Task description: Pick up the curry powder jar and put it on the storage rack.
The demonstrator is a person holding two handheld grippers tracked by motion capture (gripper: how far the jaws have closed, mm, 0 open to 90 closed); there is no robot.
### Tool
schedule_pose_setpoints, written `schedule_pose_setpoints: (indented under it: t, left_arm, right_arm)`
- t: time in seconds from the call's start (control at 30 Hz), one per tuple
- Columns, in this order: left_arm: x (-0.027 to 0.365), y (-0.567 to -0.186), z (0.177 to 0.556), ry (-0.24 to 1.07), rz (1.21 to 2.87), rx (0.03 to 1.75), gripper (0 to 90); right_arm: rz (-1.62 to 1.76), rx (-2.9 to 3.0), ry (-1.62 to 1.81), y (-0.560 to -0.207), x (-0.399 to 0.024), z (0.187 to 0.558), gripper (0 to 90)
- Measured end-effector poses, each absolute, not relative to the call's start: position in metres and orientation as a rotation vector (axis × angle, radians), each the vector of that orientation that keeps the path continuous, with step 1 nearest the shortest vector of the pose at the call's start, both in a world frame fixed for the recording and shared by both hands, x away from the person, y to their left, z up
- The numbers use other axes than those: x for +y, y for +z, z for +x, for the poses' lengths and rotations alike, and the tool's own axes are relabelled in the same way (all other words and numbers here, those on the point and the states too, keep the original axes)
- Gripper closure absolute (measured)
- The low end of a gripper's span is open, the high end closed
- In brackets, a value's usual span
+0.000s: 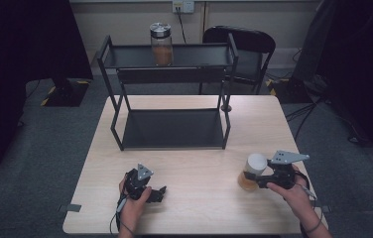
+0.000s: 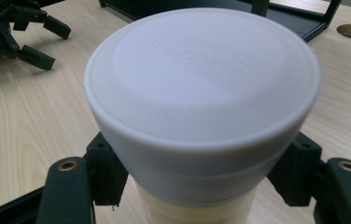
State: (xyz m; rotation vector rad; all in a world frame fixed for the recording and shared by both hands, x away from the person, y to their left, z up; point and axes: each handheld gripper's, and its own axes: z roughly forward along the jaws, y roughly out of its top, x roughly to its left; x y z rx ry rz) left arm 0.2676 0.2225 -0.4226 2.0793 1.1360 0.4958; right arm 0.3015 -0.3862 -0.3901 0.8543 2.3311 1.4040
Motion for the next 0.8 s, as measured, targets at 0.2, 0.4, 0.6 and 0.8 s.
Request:
schedule_pose_setpoints:
  t: [0.2, 0.4, 0.6, 0.8]
  left_arm:
    - [0.222, -0.423, 0.267, 0.495, 2.078, 1.137, 0.0]
    - [0.223, -0.423, 0.268, 0.496, 2.079, 1.136, 0.0]
    - [0.223, -0.423, 0.268, 0.496, 2.079, 1.136, 0.0]
    - [0.223, -0.423, 0.268, 0.496, 2.079, 1.136, 0.0]
  right_arm:
    - [0.841, 2.328, 1.382, -0.388, -0.384, 0.300, 34.1]
    - [0.835, 2.337, 1.361, -0.384, -0.381, 0.304, 34.3]
    - [0.827, 2.352, 1.358, -0.376, -0.374, 0.309, 34.4]
    - [0.814, 2.364, 1.362, -0.366, -0.366, 0.316, 34.5]
